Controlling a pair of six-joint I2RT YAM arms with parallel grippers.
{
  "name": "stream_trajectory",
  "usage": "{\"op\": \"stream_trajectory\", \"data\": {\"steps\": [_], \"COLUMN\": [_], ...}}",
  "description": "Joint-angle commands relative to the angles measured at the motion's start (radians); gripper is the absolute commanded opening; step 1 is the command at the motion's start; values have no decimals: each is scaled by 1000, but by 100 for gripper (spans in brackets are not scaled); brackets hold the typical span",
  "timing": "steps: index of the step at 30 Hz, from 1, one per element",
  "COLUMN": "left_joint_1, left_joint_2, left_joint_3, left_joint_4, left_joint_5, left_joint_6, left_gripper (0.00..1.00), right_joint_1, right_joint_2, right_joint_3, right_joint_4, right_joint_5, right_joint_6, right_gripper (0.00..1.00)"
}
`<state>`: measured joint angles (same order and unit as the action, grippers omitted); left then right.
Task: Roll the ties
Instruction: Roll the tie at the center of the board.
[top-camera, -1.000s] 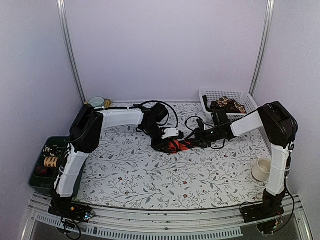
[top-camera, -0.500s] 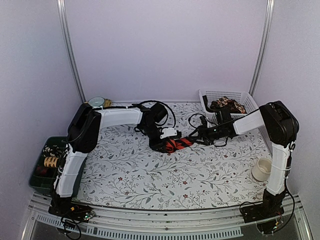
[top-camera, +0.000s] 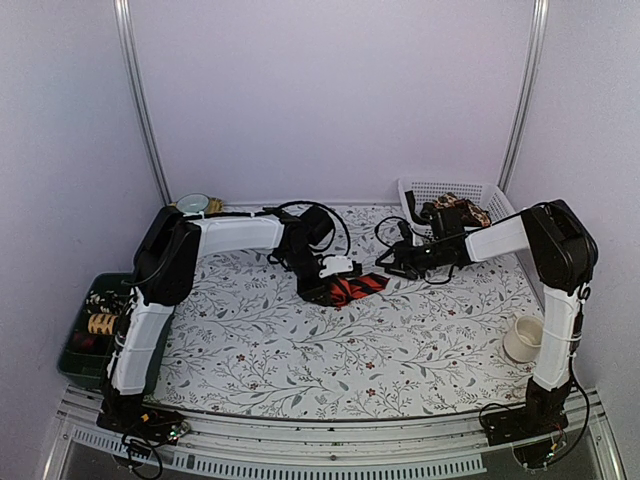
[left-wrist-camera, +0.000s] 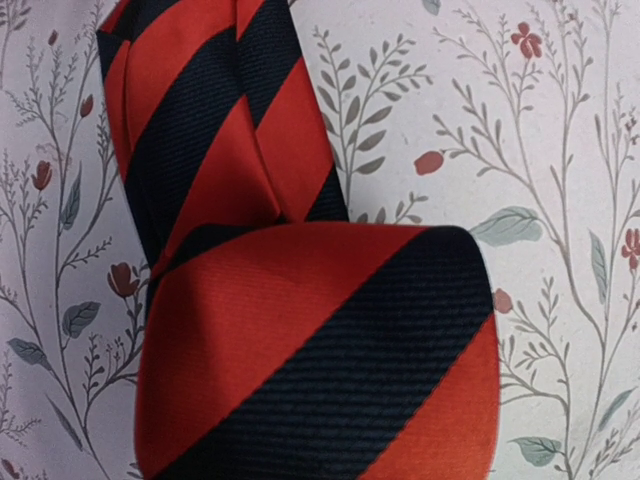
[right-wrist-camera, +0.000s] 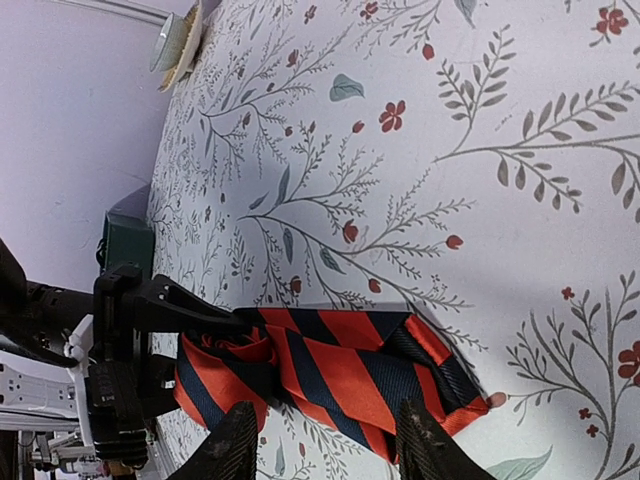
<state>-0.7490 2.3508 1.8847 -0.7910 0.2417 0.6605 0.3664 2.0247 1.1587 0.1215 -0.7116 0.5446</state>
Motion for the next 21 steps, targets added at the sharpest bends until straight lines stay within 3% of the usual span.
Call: {"op": "stream_trajectory", "data": {"steps": [1, 9, 21], "left_joint_1": [-5, -6, -6], "left_joint_2": [-38, -39, -43], "left_joint_3": [-19, -26, -4], "left_joint_4": [-19, -7, -30], "left_joint_5": [17, 16, 4], "left_joint_6": [4, 4, 14], "left_gripper": [44, 44, 44], "right_joint_1": [6, 34, 53], "right_joint_2": [74, 167, 161], "right_joint_3": [24, 133, 97], "right_joint_4": [59, 6, -140], "right_joint_5": [-39, -2, 80], "right_joint_6": [20, 60, 31], "right_gripper": [47, 45, 43]}}
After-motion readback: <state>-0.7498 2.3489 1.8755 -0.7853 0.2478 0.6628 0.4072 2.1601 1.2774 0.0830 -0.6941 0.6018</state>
